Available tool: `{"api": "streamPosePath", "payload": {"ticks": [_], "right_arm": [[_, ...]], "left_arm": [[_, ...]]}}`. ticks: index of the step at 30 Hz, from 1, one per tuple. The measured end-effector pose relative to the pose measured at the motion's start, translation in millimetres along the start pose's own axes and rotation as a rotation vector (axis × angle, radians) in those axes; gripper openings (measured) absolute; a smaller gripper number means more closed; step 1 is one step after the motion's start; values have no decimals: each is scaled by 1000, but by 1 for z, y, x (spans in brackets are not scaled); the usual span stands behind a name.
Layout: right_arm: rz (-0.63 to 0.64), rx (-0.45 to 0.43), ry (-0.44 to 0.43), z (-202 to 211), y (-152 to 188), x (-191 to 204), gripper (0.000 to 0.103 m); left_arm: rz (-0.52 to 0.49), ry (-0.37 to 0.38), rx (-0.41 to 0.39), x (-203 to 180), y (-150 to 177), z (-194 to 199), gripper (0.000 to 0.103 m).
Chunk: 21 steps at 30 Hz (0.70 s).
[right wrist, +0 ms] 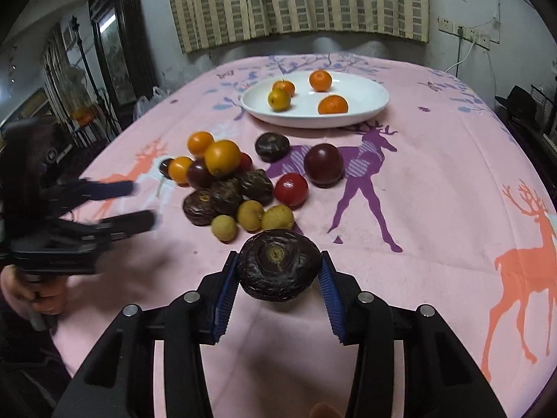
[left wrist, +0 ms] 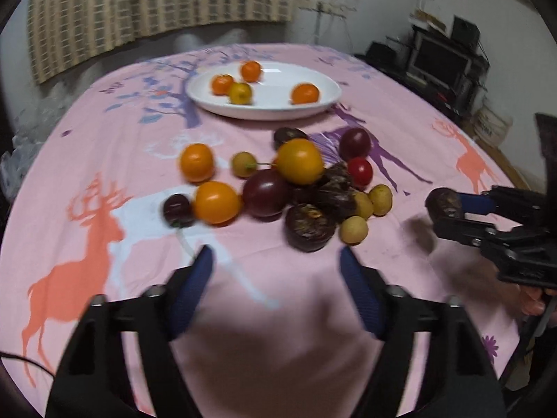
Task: Organize fruits
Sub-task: 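Grasp a dark mangosteen with each gripper from the fruit pile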
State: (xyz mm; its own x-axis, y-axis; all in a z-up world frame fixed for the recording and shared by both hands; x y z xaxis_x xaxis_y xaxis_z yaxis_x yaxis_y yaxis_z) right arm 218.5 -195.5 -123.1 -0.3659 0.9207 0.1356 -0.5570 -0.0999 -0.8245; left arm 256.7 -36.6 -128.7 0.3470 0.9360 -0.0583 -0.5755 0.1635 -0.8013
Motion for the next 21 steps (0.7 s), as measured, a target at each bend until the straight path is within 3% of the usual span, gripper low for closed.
{"api": "streamPosePath", "payload": {"ticks": [2, 12, 14, 18, 21], "right_arm": [[-2, -8, 3, 5, 0, 0, 46], [-29, -32, -8, 13, -2, -9, 46], [-35, -35, -8, 13, -5, -12, 46], [-67, -52, -18, 9, -18, -20, 46], [-94, -88, -11, -3, -41, -32, 46]], "left_arm": [[-7, 22, 39, -7, 0, -17, 50], [-73, 56, 93, -22, 2, -48, 49], [-98, 50, 88, -24, 2, -48, 40], [-74, 80, 92, -23, 1, -35, 40], [-19, 123, 57, -16, -20, -21, 40]]}}
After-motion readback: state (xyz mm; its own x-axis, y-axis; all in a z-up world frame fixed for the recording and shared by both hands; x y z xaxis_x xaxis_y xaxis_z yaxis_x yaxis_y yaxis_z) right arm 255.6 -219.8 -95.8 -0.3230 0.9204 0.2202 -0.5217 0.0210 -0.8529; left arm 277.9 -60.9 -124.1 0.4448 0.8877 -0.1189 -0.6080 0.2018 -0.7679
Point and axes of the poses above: each gripper's, at about its wrist camera, not at the fingertips, and z roughly against the way its jaws point, x to its left, y to its underside, the point moved 10 cm from there along -z, roughly the way its jaws point, and after that the axes turned 14 degrees about -x, right-handed, at the moved point
